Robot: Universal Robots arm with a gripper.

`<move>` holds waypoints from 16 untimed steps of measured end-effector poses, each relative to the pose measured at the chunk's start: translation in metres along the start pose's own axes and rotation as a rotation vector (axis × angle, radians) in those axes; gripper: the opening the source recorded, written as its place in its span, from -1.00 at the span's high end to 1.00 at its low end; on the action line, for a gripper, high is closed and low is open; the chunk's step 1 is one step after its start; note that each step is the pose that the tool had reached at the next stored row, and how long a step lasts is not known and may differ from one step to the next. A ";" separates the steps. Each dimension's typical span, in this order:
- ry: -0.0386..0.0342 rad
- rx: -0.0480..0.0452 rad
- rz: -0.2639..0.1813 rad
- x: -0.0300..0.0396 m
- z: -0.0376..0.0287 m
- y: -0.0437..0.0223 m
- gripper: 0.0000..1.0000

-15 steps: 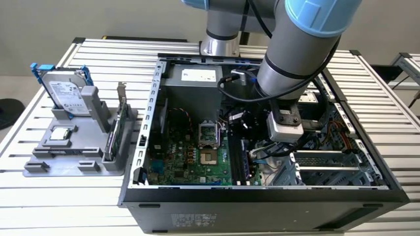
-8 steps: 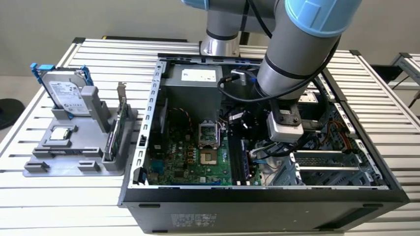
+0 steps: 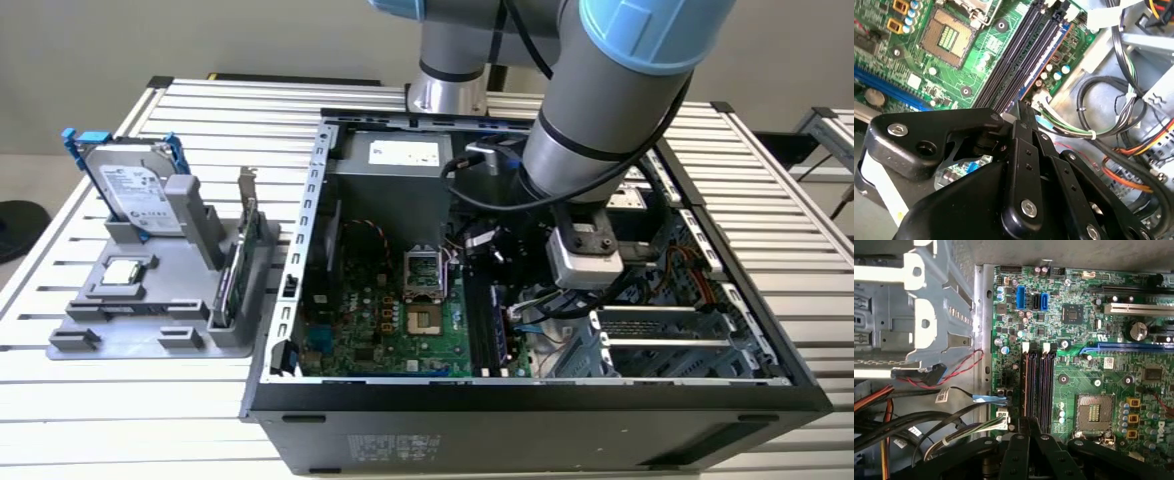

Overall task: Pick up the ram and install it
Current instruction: 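Press down the ram until it locks into place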

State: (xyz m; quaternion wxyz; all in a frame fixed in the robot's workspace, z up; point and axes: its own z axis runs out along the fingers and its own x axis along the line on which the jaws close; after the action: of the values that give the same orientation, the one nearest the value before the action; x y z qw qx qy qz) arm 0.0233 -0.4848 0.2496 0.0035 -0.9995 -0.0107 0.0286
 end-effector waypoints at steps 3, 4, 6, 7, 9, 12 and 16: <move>-0.0004 -0.0031 -0.054 0.0000 0.0000 -0.0002 1.00; -0.0006 -0.0042 -0.072 0.0000 0.0000 -0.0002 1.00; -0.0008 -0.0061 -0.106 0.0000 0.0000 -0.0005 1.00; -0.0009 -0.0071 -0.122 0.0000 0.0000 -0.0006 1.00; -0.0012 -0.0089 -0.155 0.0000 0.0000 -0.0008 1.00; -0.0015 -0.0116 -0.203 0.0000 0.0000 -0.0012 1.00; -0.0020 -0.0153 -0.268 0.0000 0.0000 -0.0018 1.00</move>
State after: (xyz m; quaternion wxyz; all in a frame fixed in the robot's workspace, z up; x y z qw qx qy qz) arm 0.0232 -0.4830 0.2496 -0.0003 -0.9891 -0.1443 0.0288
